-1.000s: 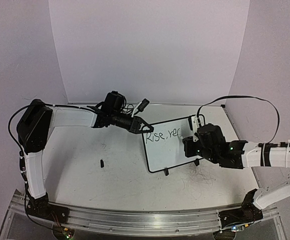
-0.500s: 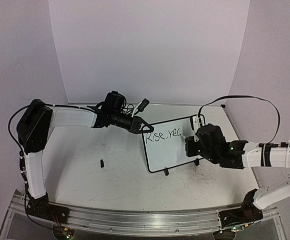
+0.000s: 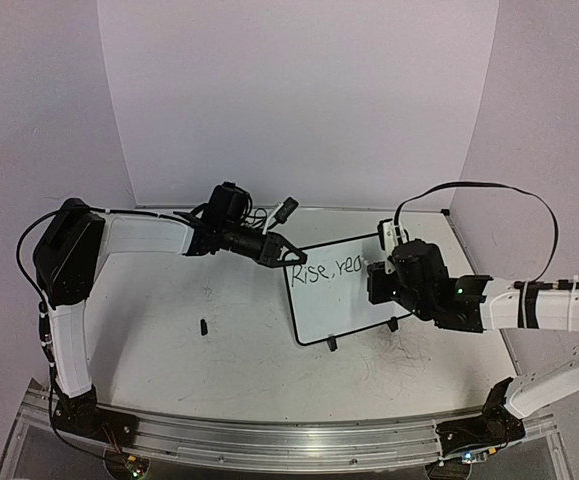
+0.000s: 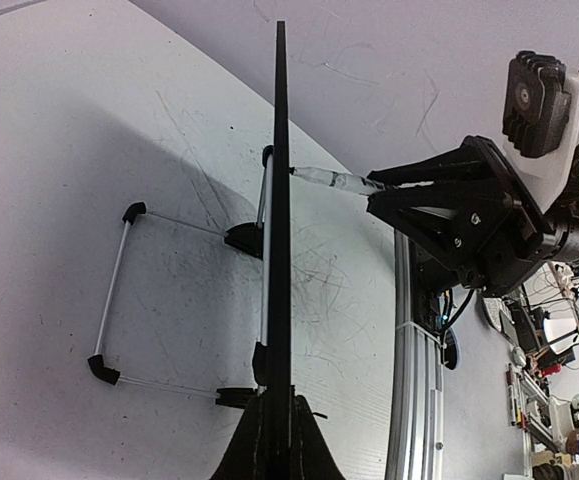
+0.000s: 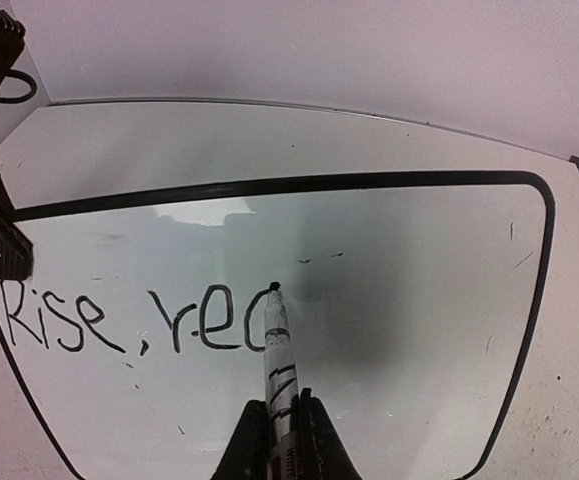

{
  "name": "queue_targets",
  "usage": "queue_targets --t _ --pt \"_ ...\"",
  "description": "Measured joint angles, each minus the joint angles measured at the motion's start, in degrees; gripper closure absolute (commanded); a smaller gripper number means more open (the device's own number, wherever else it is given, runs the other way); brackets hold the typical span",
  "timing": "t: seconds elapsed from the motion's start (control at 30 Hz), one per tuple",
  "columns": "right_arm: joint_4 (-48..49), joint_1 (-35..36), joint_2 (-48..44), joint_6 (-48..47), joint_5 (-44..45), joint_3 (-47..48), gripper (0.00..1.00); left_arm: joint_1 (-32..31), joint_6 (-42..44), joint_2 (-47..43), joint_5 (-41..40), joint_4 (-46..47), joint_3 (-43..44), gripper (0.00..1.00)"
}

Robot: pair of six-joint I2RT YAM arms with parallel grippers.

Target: Write a sentence on the whiteboard

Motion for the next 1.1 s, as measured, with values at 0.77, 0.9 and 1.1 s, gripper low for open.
queue_targets --t 0.77,0.9,1.1 --pt "-2.1 -0.2 -2.7 2.0 -1.9 -3.8 1.00 -0.1 0.1 0.0 0.1 0.0 0.0 1.00" --pt "-3.5 -0.4 -4.7 2.0 -2.3 -3.8 1.00 -0.1 0.2 0.0 0.1 0.0 0.0 1.00" --pt "-2.4 -2.3 -6.3 2.1 -3.9 -3.7 1.00 -0.1 0.2 0.0 0.1 0.0 0.0 1.00"
